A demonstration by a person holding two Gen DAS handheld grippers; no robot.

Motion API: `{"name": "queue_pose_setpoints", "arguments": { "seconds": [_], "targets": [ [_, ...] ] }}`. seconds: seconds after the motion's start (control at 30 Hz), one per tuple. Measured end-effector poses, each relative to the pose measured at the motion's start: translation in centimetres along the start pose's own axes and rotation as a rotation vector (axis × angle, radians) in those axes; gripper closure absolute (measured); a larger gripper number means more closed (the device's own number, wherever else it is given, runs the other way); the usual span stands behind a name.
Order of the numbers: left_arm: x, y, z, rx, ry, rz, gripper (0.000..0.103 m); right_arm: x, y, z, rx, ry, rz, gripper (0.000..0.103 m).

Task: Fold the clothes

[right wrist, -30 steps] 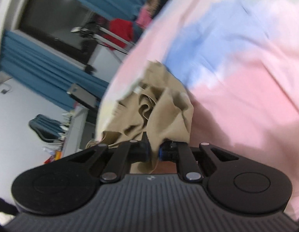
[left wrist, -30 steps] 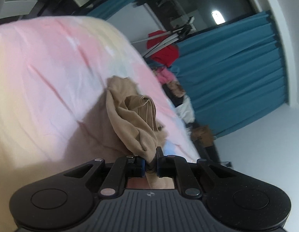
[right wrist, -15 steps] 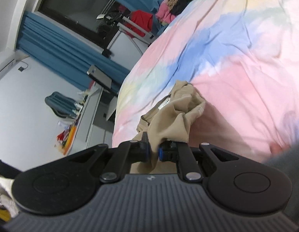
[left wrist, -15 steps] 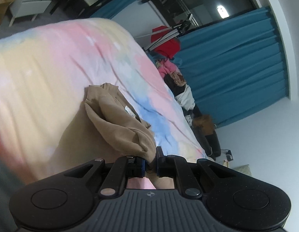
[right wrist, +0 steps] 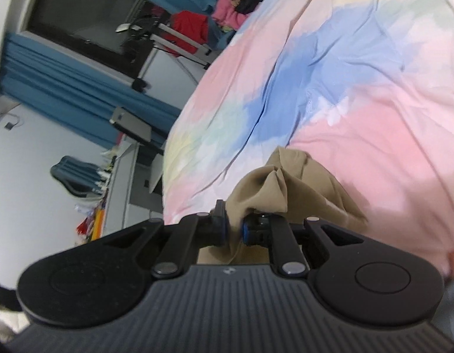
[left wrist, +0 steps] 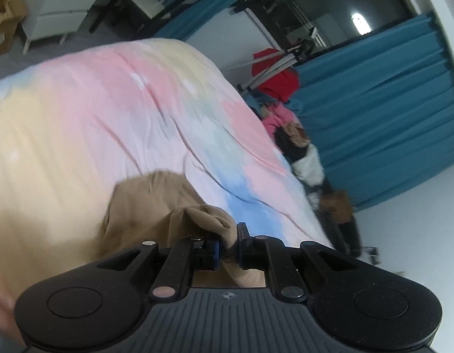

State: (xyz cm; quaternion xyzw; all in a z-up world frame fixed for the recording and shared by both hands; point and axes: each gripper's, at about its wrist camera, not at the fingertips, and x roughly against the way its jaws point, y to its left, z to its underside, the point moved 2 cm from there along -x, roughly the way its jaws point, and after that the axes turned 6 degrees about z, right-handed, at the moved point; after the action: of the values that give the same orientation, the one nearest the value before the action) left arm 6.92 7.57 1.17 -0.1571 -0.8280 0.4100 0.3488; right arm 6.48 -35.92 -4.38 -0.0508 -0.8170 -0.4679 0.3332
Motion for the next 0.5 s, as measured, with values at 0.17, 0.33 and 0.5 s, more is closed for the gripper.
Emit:
{"name": "queue_pose_setpoints", "arguments": {
  "seconds": [0.17,0.33,0.5],
  "targets": [
    [-6.7,1.9,-2.9,-0.057,0.013,-0.047,0.091,-7.0,-0.5,-1.8,-0.035,0.022,0.063,0.089],
    [-12.6,4.3,-3.8,-0.157,0.022,-0.062,0.091,-12.8,-1.8,-3.0,0.009,0.043,0.119,0.089],
    [-16.3,5.9,-4.3,-0.217,0.053,-0.103,0.091,-16.6,-2.4,-3.8,0.038,0.081,0.166,0.088]
  ]
}}
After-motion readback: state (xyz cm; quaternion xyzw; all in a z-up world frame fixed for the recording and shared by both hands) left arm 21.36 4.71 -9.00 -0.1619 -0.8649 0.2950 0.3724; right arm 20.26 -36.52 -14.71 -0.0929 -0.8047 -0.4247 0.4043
